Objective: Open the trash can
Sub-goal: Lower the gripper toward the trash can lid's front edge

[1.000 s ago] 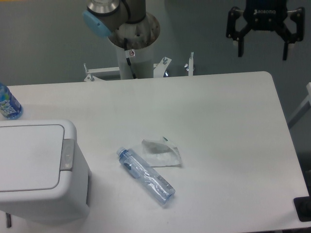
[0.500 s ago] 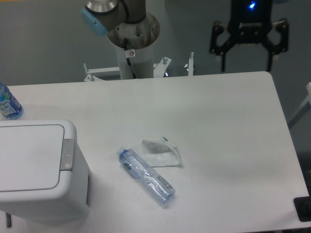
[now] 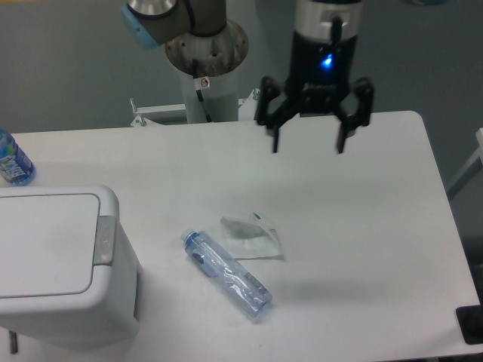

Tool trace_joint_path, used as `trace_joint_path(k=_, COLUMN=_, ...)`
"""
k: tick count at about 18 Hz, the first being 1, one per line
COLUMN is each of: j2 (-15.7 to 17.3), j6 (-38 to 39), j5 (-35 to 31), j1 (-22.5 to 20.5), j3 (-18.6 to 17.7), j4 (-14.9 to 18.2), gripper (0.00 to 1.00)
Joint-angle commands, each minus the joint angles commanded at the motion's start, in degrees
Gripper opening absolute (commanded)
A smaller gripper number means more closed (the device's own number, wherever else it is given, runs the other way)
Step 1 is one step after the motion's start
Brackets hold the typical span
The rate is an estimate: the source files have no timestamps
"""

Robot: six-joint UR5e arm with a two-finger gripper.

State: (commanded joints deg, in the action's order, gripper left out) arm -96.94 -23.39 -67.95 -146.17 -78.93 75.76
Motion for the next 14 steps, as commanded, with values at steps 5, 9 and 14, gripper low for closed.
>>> trace_joint_path(k=5, j2=-2.7, j6=6.9, j5=1.2, j1=4.7, j3=0.2, j4=-0.6, gripper=1.0)
trace_joint_path(k=9, j2=-4.0, j6=9.4, j5=1.8, j1=7.7, j3=0.9, j4=-0.7, gripper=1.0)
trace_joint_path(k=14, j2=-5.6, j6=15.0, j5=8.8, j1=8.5, j3=0.5, j4=-5.7, gripper=1.0)
